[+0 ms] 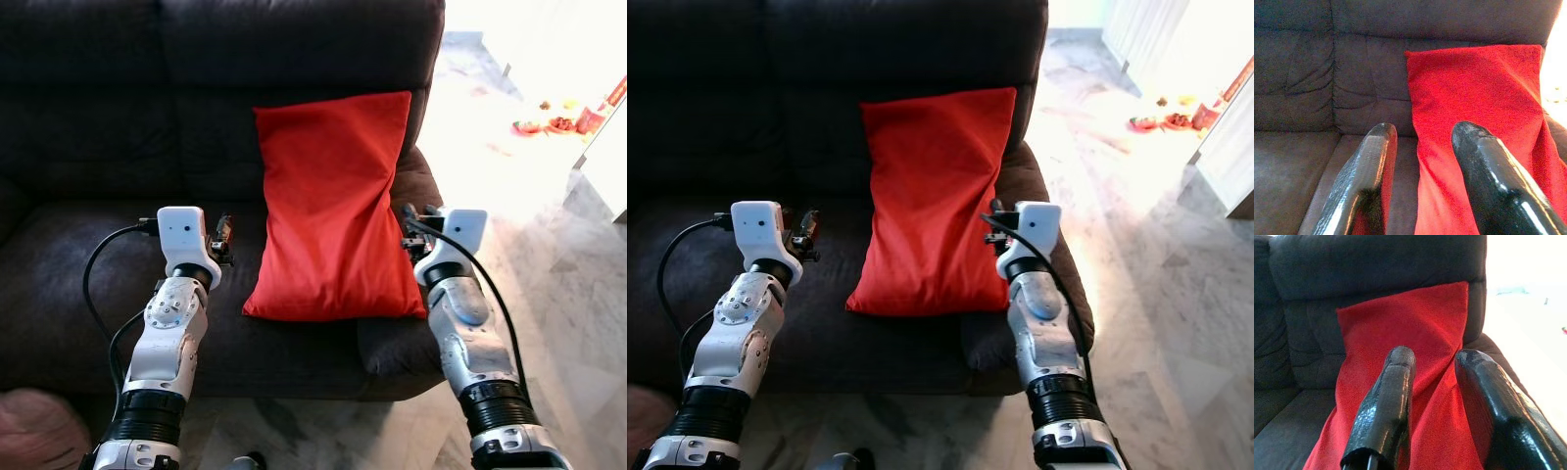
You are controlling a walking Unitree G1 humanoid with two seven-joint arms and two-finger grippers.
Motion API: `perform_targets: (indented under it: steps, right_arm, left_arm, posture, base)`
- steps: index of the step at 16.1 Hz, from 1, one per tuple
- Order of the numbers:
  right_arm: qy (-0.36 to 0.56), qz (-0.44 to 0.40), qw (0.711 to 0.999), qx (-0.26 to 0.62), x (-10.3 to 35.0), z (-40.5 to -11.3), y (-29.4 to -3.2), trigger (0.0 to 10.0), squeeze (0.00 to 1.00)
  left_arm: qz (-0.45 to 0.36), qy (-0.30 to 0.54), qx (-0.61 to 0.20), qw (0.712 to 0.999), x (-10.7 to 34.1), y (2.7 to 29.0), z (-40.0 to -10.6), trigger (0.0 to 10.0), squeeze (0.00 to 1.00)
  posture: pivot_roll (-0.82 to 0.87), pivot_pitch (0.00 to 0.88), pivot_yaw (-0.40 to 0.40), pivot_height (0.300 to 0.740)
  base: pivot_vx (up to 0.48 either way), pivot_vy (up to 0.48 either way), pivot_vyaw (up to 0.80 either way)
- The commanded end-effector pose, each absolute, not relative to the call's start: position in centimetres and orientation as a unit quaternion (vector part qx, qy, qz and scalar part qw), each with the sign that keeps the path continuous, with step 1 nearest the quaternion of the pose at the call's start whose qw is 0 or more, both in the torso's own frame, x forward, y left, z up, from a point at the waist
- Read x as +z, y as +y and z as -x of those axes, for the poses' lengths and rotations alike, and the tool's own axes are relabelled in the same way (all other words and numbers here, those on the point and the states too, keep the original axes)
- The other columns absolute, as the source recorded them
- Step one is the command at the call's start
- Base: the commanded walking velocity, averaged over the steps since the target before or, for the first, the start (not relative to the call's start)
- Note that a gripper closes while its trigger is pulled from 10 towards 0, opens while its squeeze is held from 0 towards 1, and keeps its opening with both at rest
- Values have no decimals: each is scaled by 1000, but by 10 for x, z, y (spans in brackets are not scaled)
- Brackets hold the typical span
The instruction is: Move the pillow to the sofa from floor
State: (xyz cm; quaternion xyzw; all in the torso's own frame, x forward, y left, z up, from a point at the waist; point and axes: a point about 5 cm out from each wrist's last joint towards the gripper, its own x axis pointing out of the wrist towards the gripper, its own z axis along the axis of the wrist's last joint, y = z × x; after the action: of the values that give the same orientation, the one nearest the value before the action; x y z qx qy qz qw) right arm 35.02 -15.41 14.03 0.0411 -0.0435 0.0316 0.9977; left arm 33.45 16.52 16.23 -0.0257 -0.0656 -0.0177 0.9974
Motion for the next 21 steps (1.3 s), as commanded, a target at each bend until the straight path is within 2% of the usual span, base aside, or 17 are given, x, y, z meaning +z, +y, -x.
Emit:
perform_targets:
  steps: [1, 16, 21]
  right_arm:
    - [-38, -46, 998, 31, 137, -349, -154, 10000, 0]
    - [-25, -46, 998, 37, 130, -348, -152, 10000, 0]
    - [42, -43, 998, 27, 93, -339, -159, 10000, 0]
  left_arm:
    - [19, -68, -20, 997, 165, 165, -334, 10000, 0]
    - [18, -53, -21, 998, 157, 165, -334, 10000, 0]
    - [34, -8, -6, 999, 126, 168, -331, 10000, 0]
  posture:
    - [91, 111, -40, 740]
    - [90, 127, -45, 740]
    - [88, 130, -46, 740]
  base:
    - [0, 0, 0]
    - [0, 0, 0]
    - [0, 0, 0]
